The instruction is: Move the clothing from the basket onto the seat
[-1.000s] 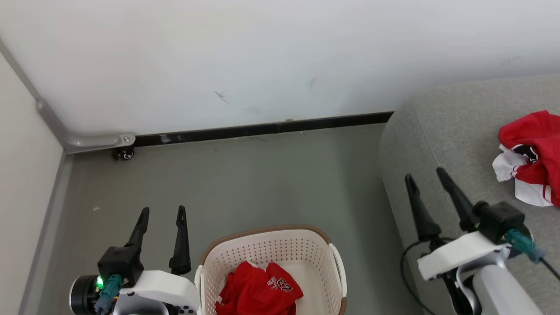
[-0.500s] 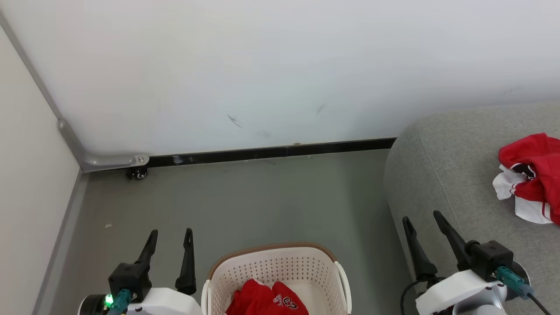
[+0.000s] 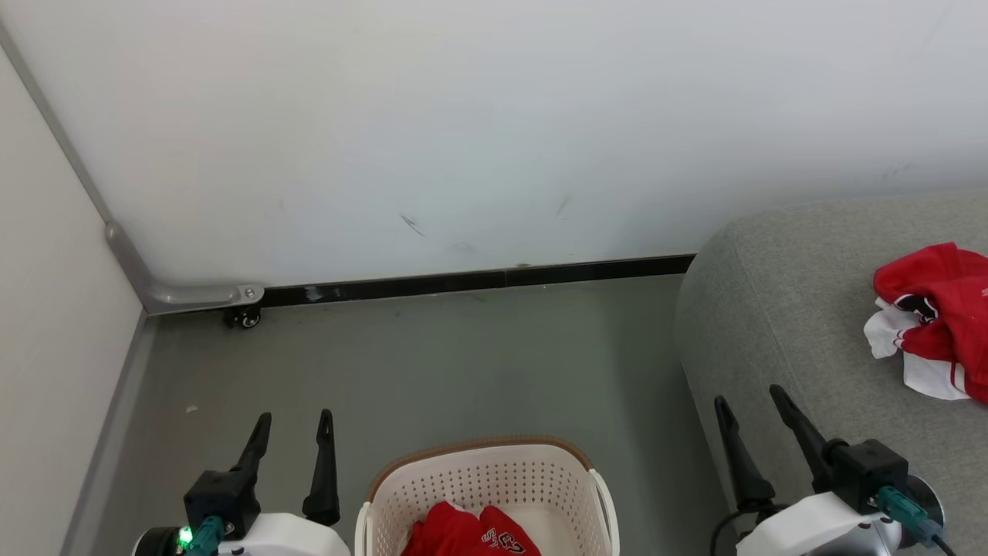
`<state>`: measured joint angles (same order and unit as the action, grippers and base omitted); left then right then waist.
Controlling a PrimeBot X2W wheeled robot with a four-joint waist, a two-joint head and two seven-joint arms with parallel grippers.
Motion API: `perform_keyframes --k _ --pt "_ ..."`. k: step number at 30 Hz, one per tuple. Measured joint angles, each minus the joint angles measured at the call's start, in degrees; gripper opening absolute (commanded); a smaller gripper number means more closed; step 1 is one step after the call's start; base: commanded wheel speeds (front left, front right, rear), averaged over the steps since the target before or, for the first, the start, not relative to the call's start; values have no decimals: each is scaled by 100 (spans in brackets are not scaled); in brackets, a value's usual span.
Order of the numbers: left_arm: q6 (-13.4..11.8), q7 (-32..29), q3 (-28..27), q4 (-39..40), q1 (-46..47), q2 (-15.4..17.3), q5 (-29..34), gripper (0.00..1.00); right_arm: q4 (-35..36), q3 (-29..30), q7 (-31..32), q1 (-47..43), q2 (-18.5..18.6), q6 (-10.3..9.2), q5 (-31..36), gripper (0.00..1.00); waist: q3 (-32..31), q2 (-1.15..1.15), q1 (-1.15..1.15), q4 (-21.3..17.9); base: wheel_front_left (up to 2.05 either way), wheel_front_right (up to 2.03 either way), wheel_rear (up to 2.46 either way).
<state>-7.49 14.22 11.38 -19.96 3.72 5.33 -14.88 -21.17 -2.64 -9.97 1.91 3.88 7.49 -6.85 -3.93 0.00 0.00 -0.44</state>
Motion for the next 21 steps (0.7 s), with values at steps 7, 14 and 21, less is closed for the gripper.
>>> perform_keyframes --k 7,14,21 --pt "-1 0 -55 32 0 1 0 100 272 56 108 -100 -31 0 71 100 51 0 0 -23 0 0 0" --pt "0 0 -99 56 0 11 1 100 477 97 194 -219 -58 0 85 100 122 0 0 -56 0 0 0" --pt "1 0 -89 52 1 14 60 100 680 210 249 -233 -73 0 104 100 202 0 0 -87 0 0 0"
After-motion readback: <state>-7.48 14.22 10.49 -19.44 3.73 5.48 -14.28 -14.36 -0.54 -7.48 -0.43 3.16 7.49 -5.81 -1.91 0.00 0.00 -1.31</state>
